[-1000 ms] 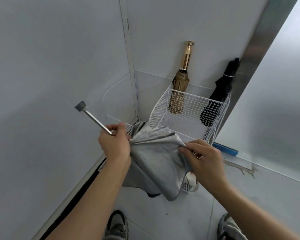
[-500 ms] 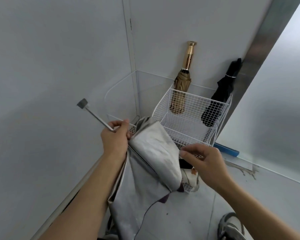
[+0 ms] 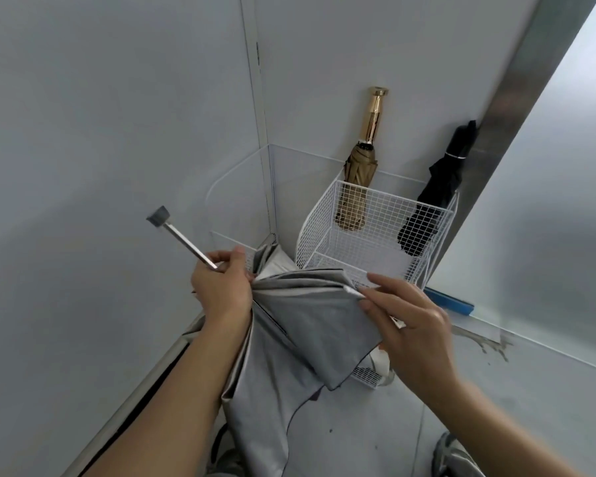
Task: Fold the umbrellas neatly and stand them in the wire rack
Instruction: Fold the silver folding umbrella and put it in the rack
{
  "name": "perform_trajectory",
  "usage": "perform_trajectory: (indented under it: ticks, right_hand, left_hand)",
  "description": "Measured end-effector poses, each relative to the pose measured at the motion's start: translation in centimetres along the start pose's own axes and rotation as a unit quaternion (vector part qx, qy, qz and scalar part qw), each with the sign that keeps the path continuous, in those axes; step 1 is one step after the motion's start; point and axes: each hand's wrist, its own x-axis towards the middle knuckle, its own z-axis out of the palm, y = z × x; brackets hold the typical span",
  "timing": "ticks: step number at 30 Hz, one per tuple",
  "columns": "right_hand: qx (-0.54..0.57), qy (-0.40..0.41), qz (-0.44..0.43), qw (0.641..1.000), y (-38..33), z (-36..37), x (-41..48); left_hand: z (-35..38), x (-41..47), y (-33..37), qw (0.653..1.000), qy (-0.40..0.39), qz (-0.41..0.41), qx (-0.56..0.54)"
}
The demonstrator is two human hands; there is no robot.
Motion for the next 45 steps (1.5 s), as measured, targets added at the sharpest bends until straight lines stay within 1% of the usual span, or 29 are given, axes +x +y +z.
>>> perform_trajectory:
  ticks: [2,3,4,5,6,8,9,10,11,13,14,15,16,19,21,23,25,27,29,33,35,37,38,39,40,42,43,44,45]
  right_hand:
    - [0.021,-0.028,-0.043,0.998,-0.6,0.1,-0.4]
    - [0.067,-0.072,-0.031,0.995,-1.1,0.0,-0.6]
    - [0.130,-0.132,0.004,0.983,-1.7,-0.1,-0.7]
    - [0.180,-0.199,0.045,0.962,-2.2,-0.1,-0.9]
    - [0.200,-0.269,0.075,0.939,-2.8,-0.1,-1.2]
    - [0.186,-0.406,0.090,0.890,-3.5,0.2,-1.8]
    - [0.179,-0.453,0.090,0.869,-3.7,0.3,-2.1]
    - [0.177,-0.459,0.095,0.865,-3.9,0.4,-2.3]
    - [0.182,-0.423,0.110,0.881,-3.9,0.4,-2.3]
    - [0.170,-0.276,0.166,0.931,-3.4,0.1,-1.7]
    - [0.153,-0.205,0.196,0.947,-2.8,-0.1,-1.2]
    - [0.135,-0.155,0.224,0.953,-2.1,-0.4,-0.6]
    - [0.127,-0.132,0.249,0.951,-1.5,-0.7,0.0]
    - [0.112,-0.142,0.288,0.940,0.1,-0.9,1.3]
    - [0.141,-0.129,0.304,0.933,0.5,-0.8,1.6]
    - [0.181,-0.094,0.293,0.934,0.5,-0.8,1.7]
    - [0.184,-0.078,0.261,0.944,0.1,-0.9,1.6]
    - [0.179,-0.090,0.231,0.952,-0.5,-0.9,1.4]
    - [0.206,-0.128,0.212,0.947,-0.8,-1.2,1.3]
    - [0.275,-0.290,0.199,0.895,-1.6,-1.0,0.3]
    - [0.311,-0.366,0.200,0.854,-2.6,-0.5,-0.6]
    - [0.326,-0.437,0.204,0.813,-3.4,-0.3,-1.1]
    - [0.326,-0.454,0.205,0.803,-3.5,-0.4,-1.1]
    - [0.323,-0.444,0.207,0.810,-3.5,-0.4,-1.0]
    - [0.305,-0.399,0.217,0.837,-3.4,-0.6,-0.6]
    - [0.226,-0.245,0.257,0.907,-2.3,-0.7,0.3]
    - [0.193,-0.168,0.285,0.924,-1.7,-0.9,0.8]
    - [0.164,-0.115,0.306,0.931,-1.1,-1.1,1.3]
    - [0.143,-0.090,0.315,0.934,-0.7,-1.2,1.8]
  left_hand:
    - [-0.3,0.7,-0.2,1.000,0.031,0.002,0.003]
    - [-0.5,1.1,-0.3,0.999,0.044,0.001,0.003]
    - [-0.7,1.4,-0.3,0.998,0.057,0.000,-0.001]
    - [-0.9,1.7,-0.3,0.998,0.067,0.000,-0.007]
    - [-1.0,1.9,-0.3,0.997,0.070,-0.001,-0.013]
    - [-1.0,1.9,-0.3,0.998,0.057,0.002,-0.020]
    - [-1.0,1.8,-0.2,0.999,0.044,0.003,-0.021]
    - [-0.9,1.6,-0.2,0.999,0.029,0.002,-0.024]
    - [-0.7,1.4,-0.1,1.000,0.010,0.000,-0.026]
    - [-0.5,1.0,0.3,0.999,-0.027,-0.005,-0.036]
    - [-0.3,0.7,0.5,0.998,-0.047,-0.005,-0.043]
    - [-0.2,0.4,0.8,0.996,-0.069,-0.005,-0.050]
    - [-0.1,-0.1,1.1,0.994,-0.093,-0.006,-0.058]
    - [0.3,-1.7,1.7,0.981,-0.167,-0.015,-0.092]
    - [0.6,-2.6,1.8,0.976,-0.195,-0.016,-0.099]
    - [0.8,-2.8,1.5,0.976,-0.196,-0.014,-0.098]
    - [0.7,-2.4,1.2,0.980,-0.173,-0.011,-0.094]
    - [0.6,-1.6,0.7,0.989,-0.130,0.000,-0.076]
    - [0.3,-0.6,0.2,0.995,-0.079,0.007,-0.060]
    - [-0.3,1.1,-0.5,0.999,-0.001,0.004,-0.050]
    - [-0.3,1.2,-0.6,0.998,0.008,0.000,-0.061]
    - [-0.2,0.9,-0.4,0.998,-0.006,0.001,-0.070]
    - [-0.1,0.7,-0.3,0.997,-0.021,0.001,-0.072]
    - [0.0,0.5,-0.1,0.996,-0.040,-0.004,-0.077]
    - [0.0,0.2,0.2,0.994,-0.060,-0.012,-0.088]
    - [0.1,-0.3,0.7,0.988,-0.105,-0.040,-0.111]
    - [0.2,-0.6,0.9,0.983,-0.127,-0.057,-0.121]
    - [0.3,-0.9,1.0,0.977,-0.148,-0.073,-0.134]
    - [0.4,-1.3,1.2,0.970,-0.169,-0.087,-0.148]
